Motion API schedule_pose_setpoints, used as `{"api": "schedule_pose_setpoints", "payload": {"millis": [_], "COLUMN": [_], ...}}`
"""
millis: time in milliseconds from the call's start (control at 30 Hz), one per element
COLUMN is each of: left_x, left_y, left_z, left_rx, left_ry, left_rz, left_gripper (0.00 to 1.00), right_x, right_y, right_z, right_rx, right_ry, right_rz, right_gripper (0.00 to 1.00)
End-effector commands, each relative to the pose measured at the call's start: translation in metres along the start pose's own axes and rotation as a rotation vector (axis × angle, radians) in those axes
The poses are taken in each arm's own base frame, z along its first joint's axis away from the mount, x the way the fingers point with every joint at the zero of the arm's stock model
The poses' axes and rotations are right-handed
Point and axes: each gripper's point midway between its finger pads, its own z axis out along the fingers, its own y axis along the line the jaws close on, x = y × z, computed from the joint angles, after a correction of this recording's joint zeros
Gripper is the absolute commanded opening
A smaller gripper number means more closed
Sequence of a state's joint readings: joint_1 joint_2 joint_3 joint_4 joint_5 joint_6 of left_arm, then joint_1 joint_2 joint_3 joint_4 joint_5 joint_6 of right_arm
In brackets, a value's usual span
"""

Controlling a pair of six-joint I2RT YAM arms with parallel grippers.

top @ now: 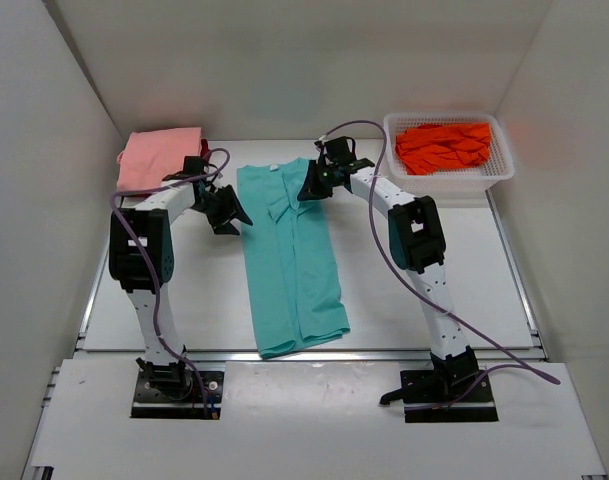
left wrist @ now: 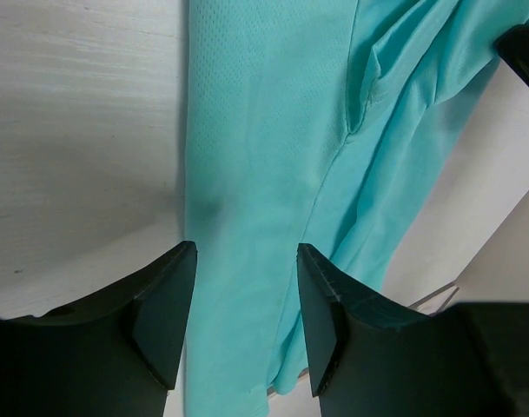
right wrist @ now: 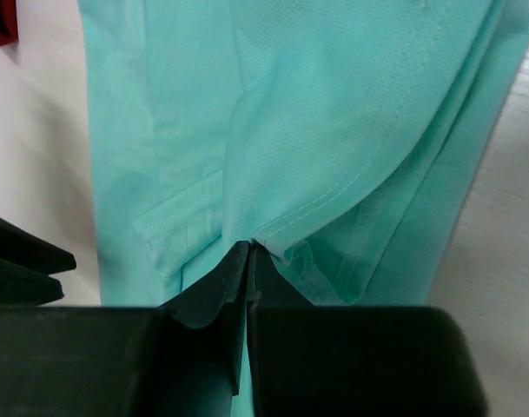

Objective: Fold and stack the t-shirts
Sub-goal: Rotate the tshirt 90 degrees

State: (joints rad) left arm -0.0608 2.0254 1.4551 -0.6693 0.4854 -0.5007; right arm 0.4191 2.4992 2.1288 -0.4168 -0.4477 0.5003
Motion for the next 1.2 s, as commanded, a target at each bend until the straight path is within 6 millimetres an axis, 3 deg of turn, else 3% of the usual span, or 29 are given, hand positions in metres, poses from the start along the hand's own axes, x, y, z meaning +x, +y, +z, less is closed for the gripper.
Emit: {"api": "schedule_pose_setpoints", "payload": {"millis": [0,200,533,667,800,833,967,1033,1067,1133,1167], "left_x": [-0.005,0.003,0.002,0.007,0.009,0.008,0.013,0.017,0.018,0.024,0.029], "left_y": [-0.015,-0.009,-0.006,-0.005,-0.007,-0.006,-0.006,-0.005,-0.007,-0.005,-0.013], "left_z": [-0.016,-0.013,-0.016,-0.014,-0.015,-0.016,-0.021,-0.025,-0.029,-0.030,-0.033], "left_rx": [0.029,0.021,0.021,0.018,0.023,0.024,0.017,0.000,0.004,-0.005,0.012], "left_ry": [-0.062,-0.055,-0.060,-0.051,-0.053,-0.058,-0.049,-0.049,-0.052,-0.056,-0.051], "left_rz": [0.037,0.028,0.015,0.012,0.016,0.015,0.020,0.030,0.040,0.029,0.038], "left_gripper": [0.61,0.61,0.61,0.61,0.61,0.62,0.62,0.62,0.63,0.64,0.65], "right_x": [-0.015,-0.004,0.003,0.001,-0.007,-0.009,-0.019,-0.031,-0.030,-0.030,-0.016], "right_y": [0.039,0.081,0.111,0.114,0.122,0.127,0.122,0.128,0.117,0.112,0.092], "right_z": [-0.011,-0.009,-0.001,0.007,0.012,0.009,0.006,-0.010,-0.013,-0.037,-0.035], "right_rx": [-0.099,-0.221,-0.344,-0.346,-0.370,-0.382,-0.350,-0.302,-0.238,-0.162,-0.109], "right_ry": [-0.032,-0.021,-0.013,-0.027,-0.050,-0.050,-0.070,-0.106,-0.101,-0.104,-0.066], "right_rz": [-0.111,-0.224,-0.249,-0.249,-0.245,-0.249,-0.263,-0.316,-0.311,-0.332,-0.318], "right_gripper": [0.00,0.00,0.00,0.00,0.17,0.17,0.27,0.32,0.33,0.37,0.37]}}
